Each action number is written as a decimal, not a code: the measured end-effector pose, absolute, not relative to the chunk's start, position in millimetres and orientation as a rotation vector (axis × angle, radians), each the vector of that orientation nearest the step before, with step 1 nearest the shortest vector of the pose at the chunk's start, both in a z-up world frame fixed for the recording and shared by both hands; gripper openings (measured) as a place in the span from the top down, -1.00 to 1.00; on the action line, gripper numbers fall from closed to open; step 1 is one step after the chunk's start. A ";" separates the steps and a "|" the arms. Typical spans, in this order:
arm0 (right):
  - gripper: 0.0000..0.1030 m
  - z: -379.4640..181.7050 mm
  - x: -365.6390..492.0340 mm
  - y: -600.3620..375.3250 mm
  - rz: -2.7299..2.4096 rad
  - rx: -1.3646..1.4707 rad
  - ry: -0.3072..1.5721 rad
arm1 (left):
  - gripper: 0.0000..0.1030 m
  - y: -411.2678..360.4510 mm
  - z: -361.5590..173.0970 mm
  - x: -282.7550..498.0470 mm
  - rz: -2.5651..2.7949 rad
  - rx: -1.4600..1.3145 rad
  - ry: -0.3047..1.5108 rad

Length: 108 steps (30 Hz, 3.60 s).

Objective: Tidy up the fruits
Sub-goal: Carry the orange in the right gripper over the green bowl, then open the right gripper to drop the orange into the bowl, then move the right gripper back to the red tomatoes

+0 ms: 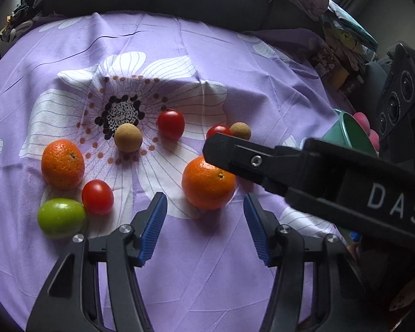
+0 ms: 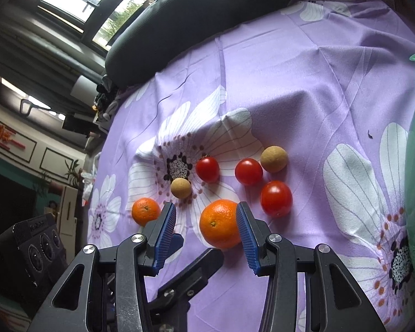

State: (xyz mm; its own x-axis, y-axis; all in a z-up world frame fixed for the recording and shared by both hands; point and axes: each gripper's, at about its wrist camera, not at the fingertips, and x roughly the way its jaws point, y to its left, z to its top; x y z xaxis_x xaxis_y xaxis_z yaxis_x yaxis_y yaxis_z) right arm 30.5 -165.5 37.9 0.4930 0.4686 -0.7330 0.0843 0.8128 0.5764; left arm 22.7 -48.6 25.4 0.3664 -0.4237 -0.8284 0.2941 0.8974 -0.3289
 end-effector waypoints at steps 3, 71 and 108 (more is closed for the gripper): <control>0.08 30.4 35.7 -163.1 0.248 0.601 1.074 | -0.10 -50.3 22.5 26.2 -0.475 -0.146 1.116; 0.06 78.1 -69.9 -340.9 -0.237 0.787 0.703 | 0.16 -253.5 72.2 -5.1 -1.053 0.084 0.864; -0.08 75.7 -27.9 -272.0 -0.444 0.331 0.795 | -0.22 20.4 79.7 14.8 -0.412 -0.401 0.845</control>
State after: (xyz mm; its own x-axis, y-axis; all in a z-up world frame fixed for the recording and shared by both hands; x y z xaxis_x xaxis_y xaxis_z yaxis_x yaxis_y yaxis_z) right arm -27.9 -272.0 75.7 0.6168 -0.2562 -0.7443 0.4995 0.8582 0.1186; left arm 14.8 20.4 79.7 0.5955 -0.4989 -0.6297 0.1885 0.8487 -0.4941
